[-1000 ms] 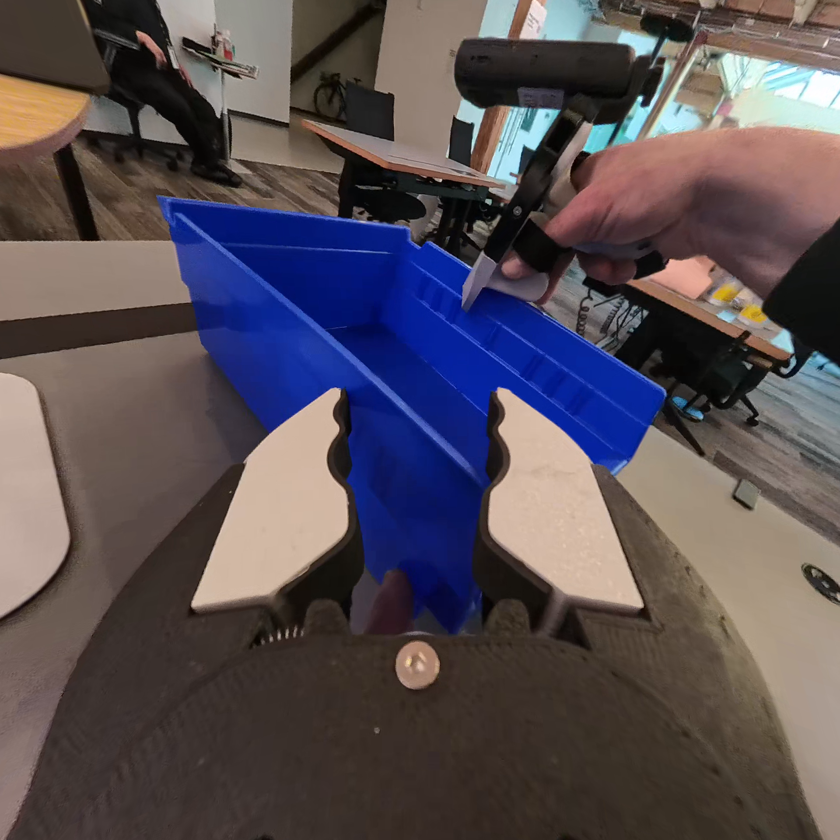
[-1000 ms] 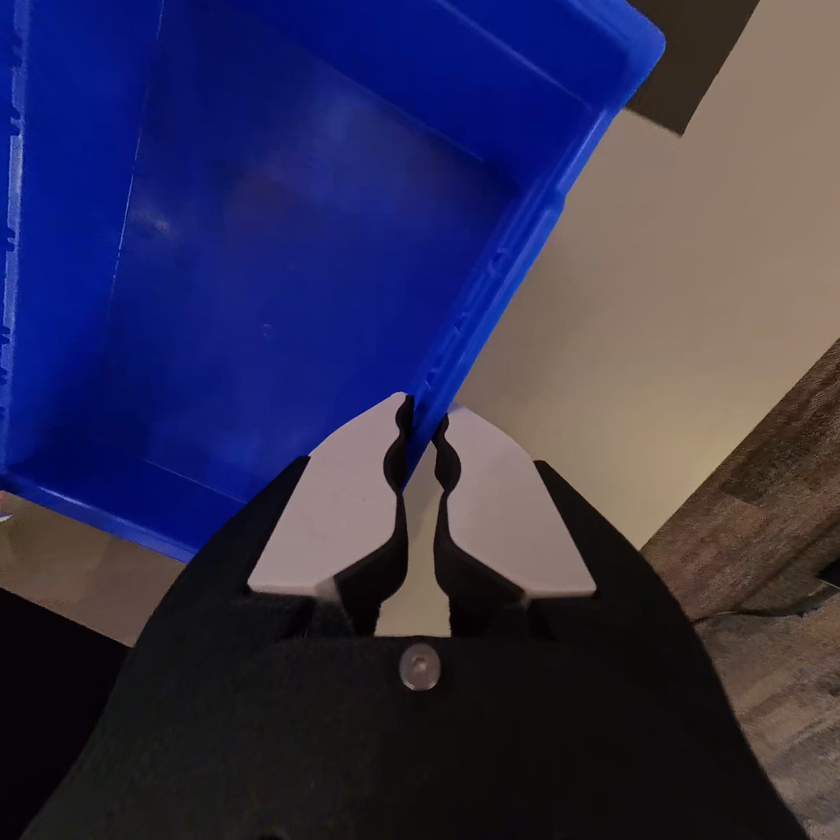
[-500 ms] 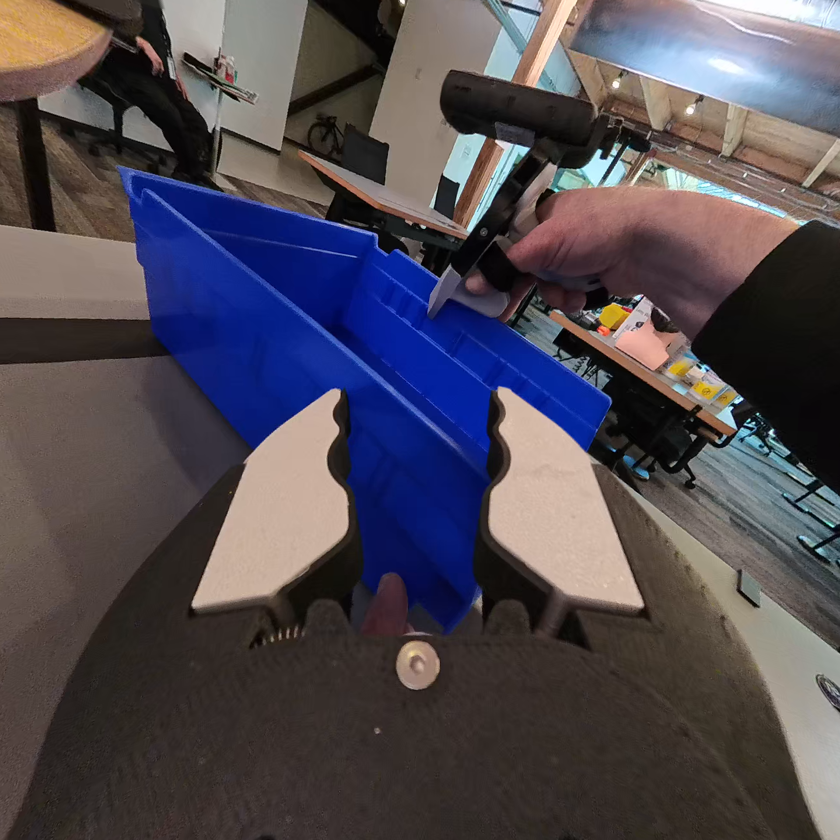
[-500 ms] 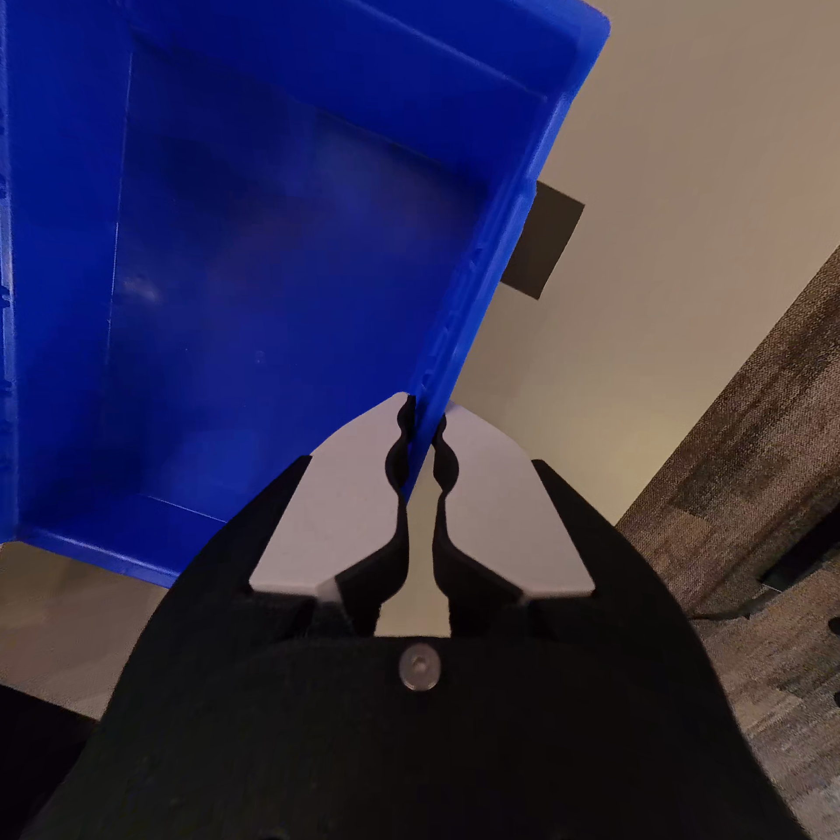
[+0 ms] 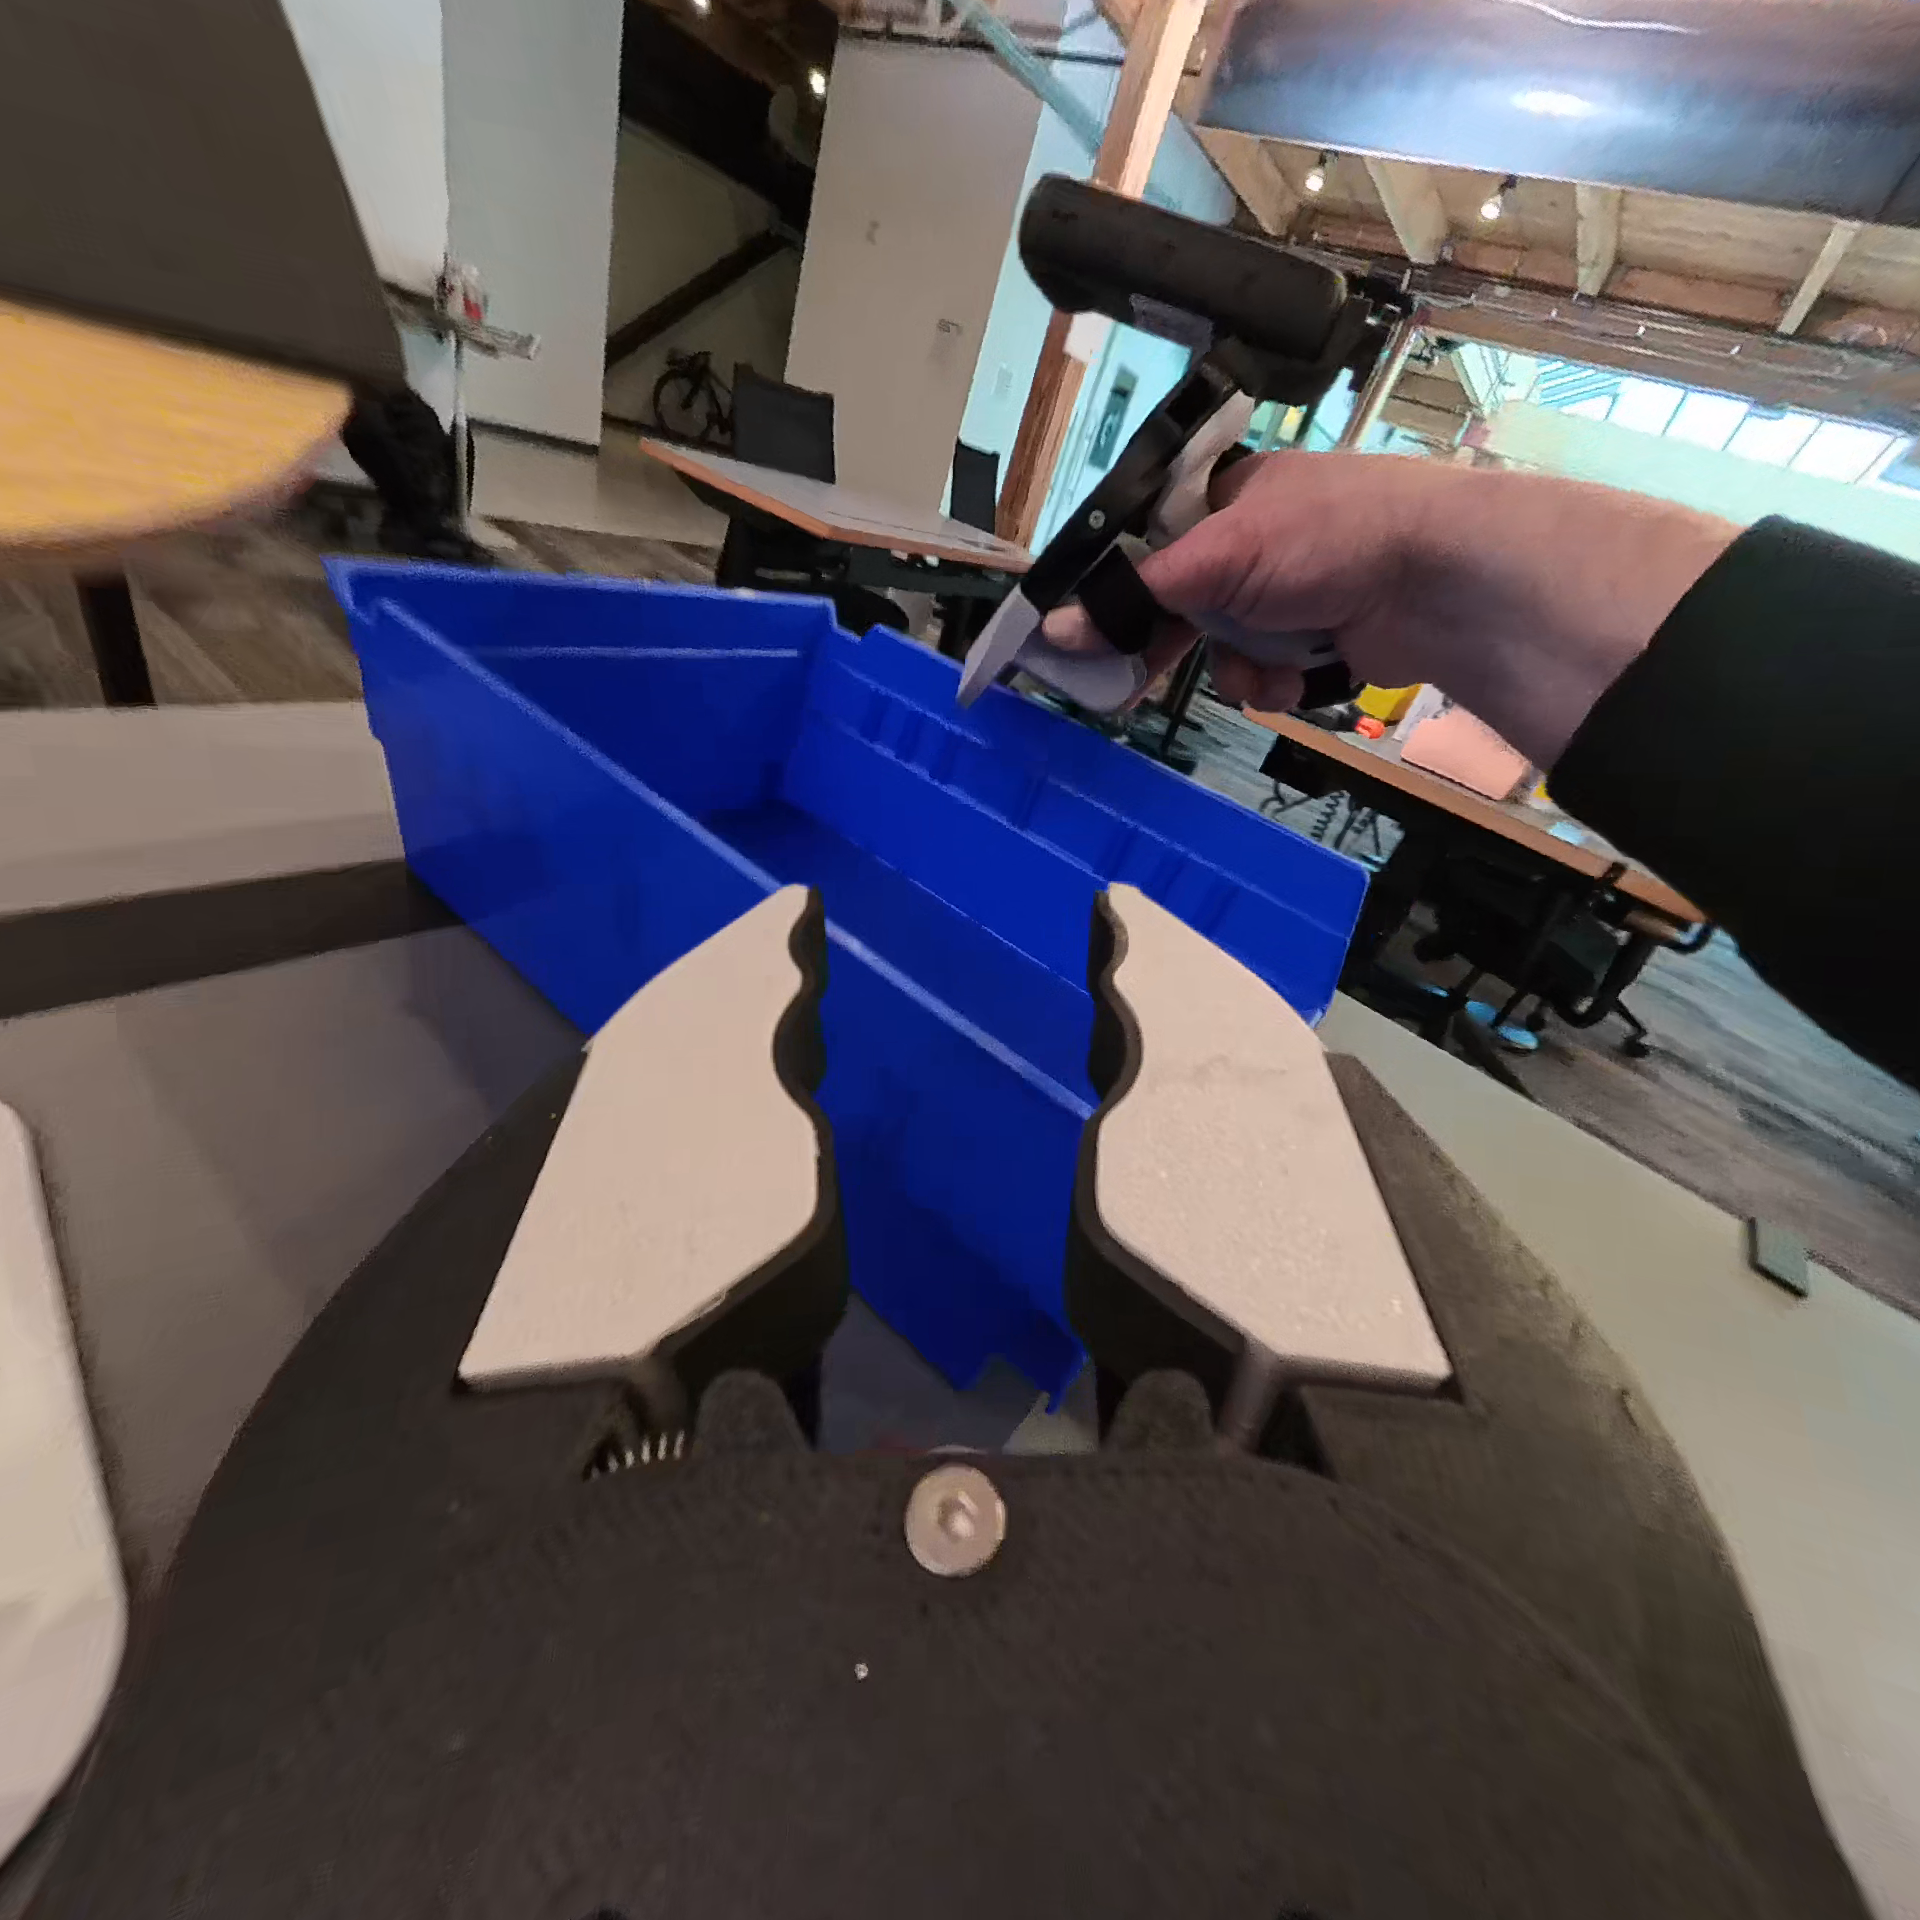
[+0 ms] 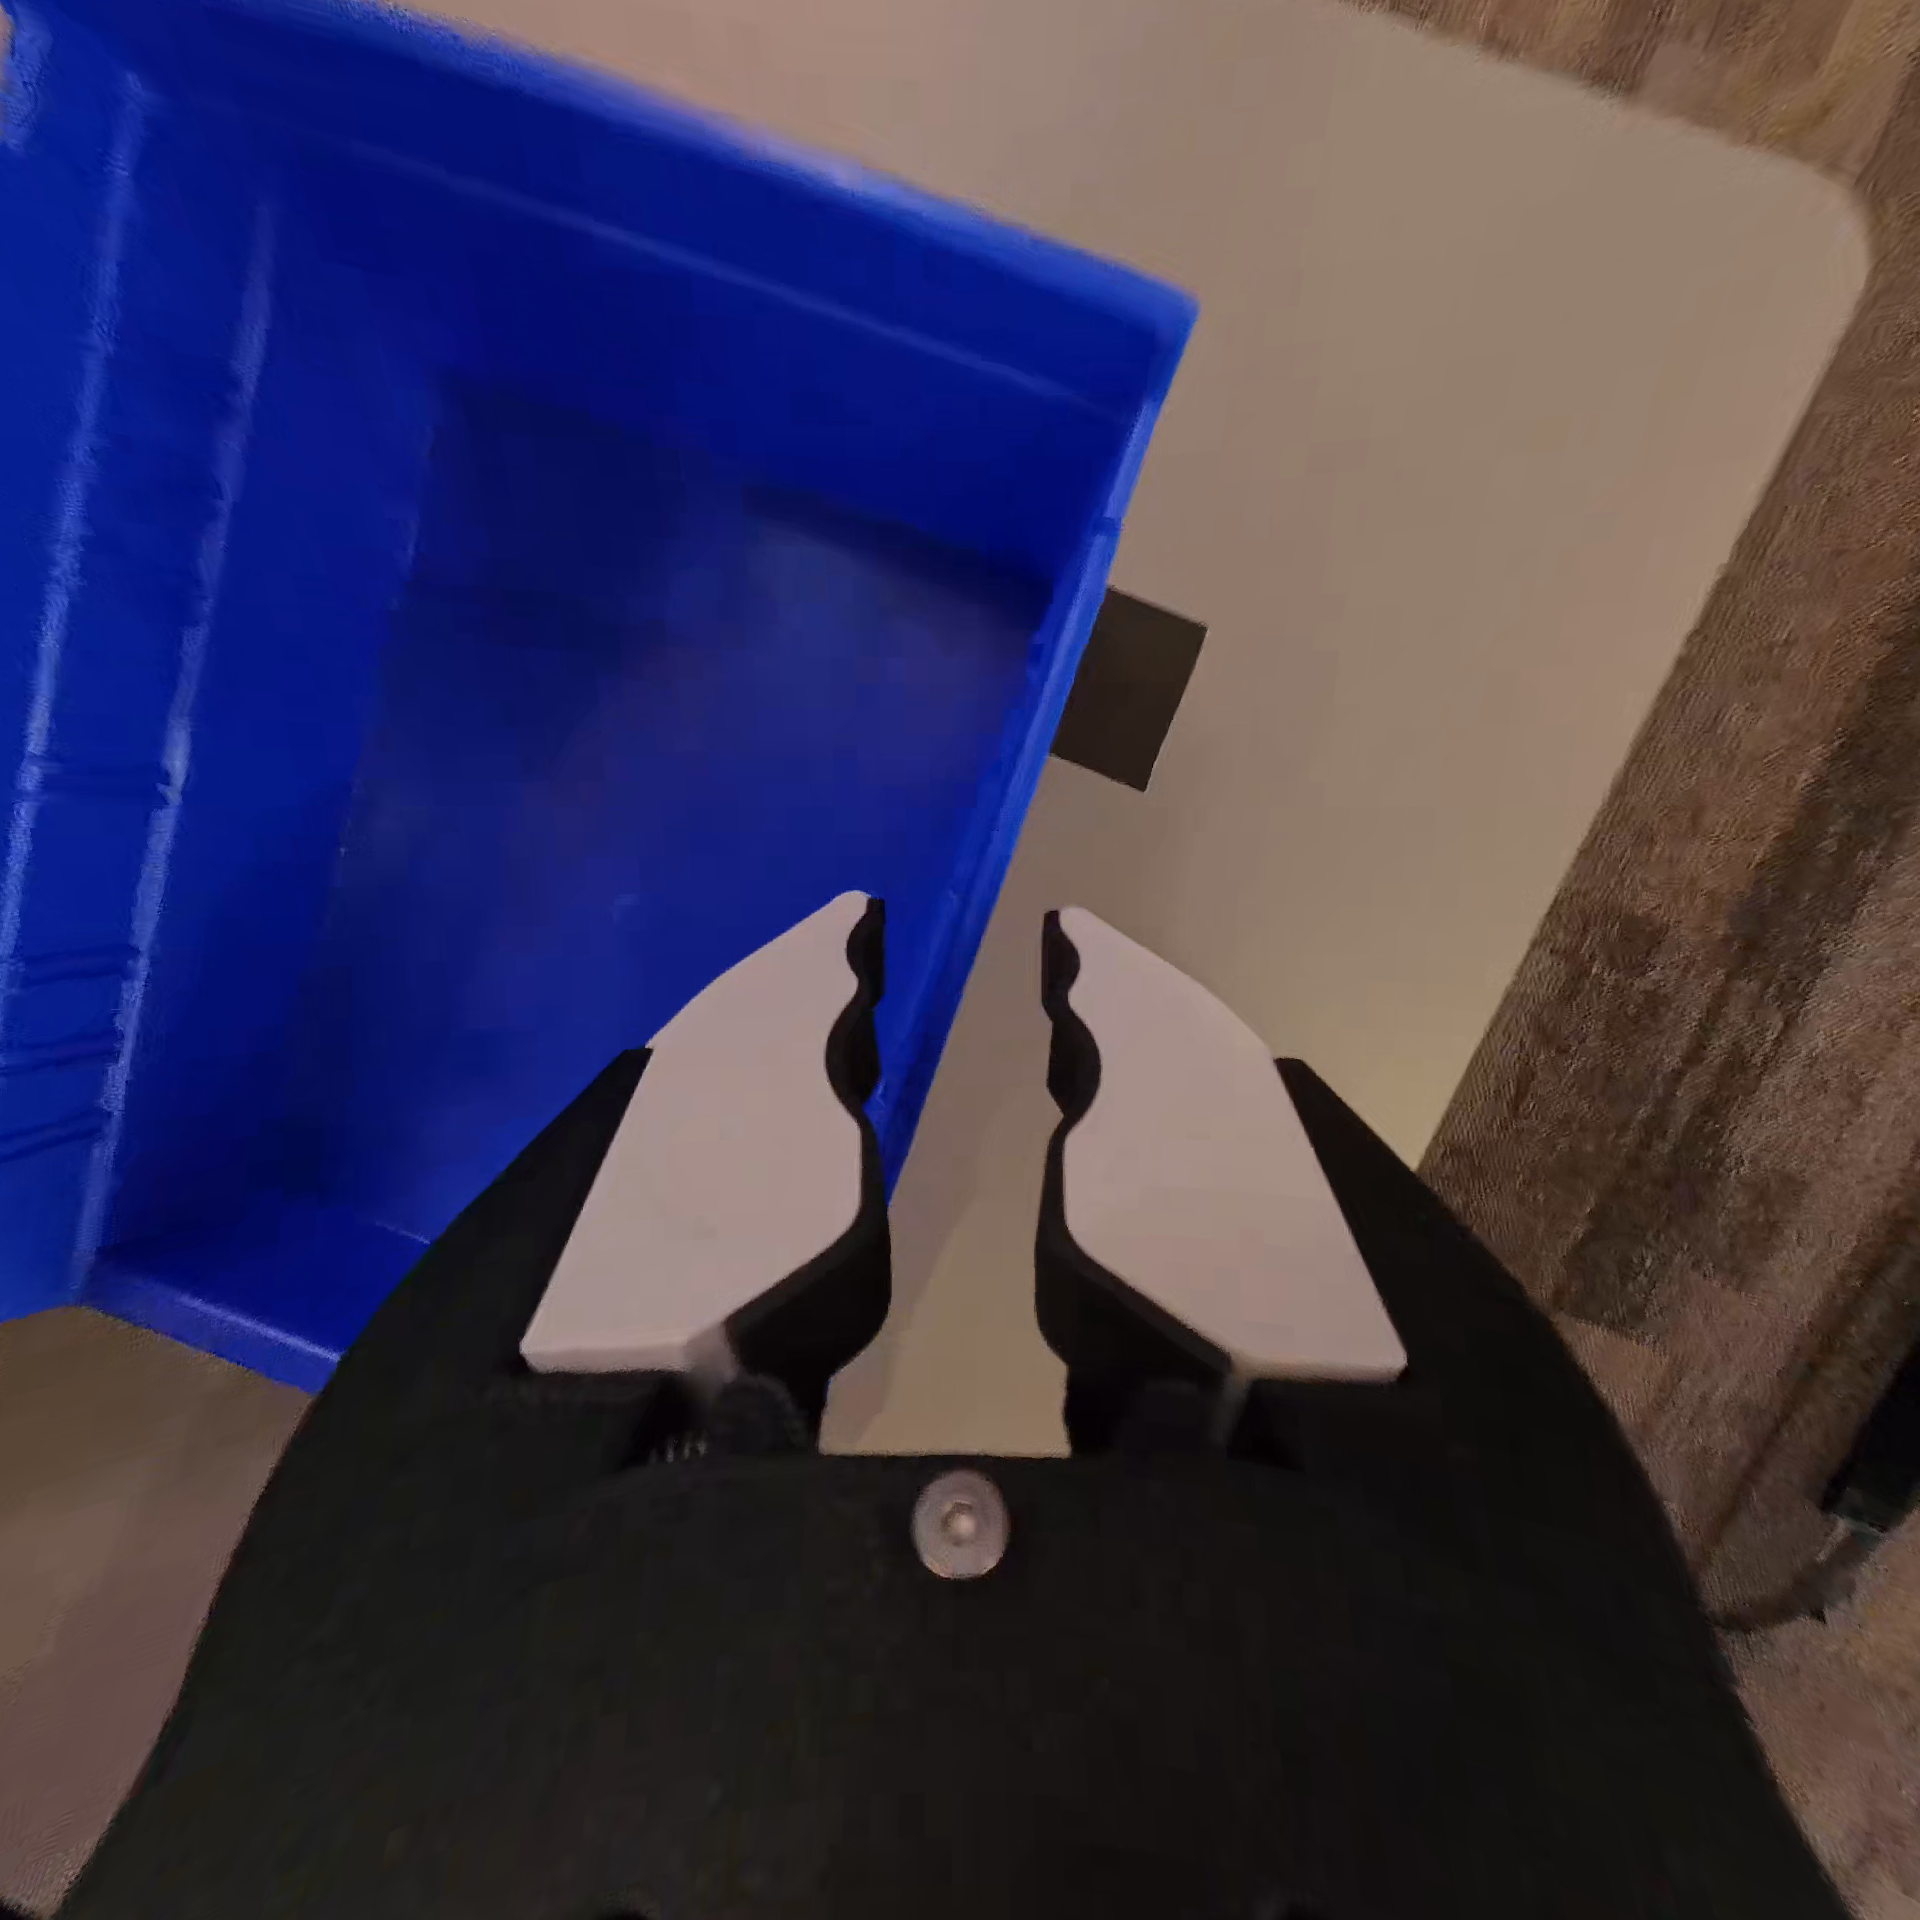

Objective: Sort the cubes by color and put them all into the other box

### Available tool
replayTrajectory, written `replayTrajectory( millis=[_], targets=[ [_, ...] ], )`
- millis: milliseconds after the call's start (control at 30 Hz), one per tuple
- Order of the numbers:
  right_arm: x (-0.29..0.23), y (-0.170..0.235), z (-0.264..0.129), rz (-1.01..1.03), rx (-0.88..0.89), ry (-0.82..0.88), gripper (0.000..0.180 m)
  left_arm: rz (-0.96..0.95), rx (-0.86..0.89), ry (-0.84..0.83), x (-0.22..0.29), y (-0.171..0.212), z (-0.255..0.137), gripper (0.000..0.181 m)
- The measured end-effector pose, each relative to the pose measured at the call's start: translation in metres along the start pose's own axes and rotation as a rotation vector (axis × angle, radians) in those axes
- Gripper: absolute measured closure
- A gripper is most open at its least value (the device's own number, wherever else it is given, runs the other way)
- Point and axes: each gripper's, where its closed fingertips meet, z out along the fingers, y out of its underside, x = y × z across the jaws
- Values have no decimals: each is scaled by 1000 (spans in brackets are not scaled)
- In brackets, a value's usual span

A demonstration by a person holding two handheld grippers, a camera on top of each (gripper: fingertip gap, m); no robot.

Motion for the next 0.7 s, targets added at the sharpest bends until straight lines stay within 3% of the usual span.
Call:
replayTrajectory(
  millis=[67, 267, 467, 700],
  targets=[
    [0, -5, -18, -9, 75, 19, 147, 58, 27, 25, 7, -10, -10, 123],
    [-43, -3, -92, -146, 304, 78, 143, 235, 62, 78, 22, -26, -61, 127],
    [-162, 32, -136, -343, 493, 20, 143, 333, 52, 61, -4, -43, -146, 129],
    [-320, 65, -126, -507, 648, -199, 153, 429, -6, -77, -63, -61, -262, 135]
  ],
)
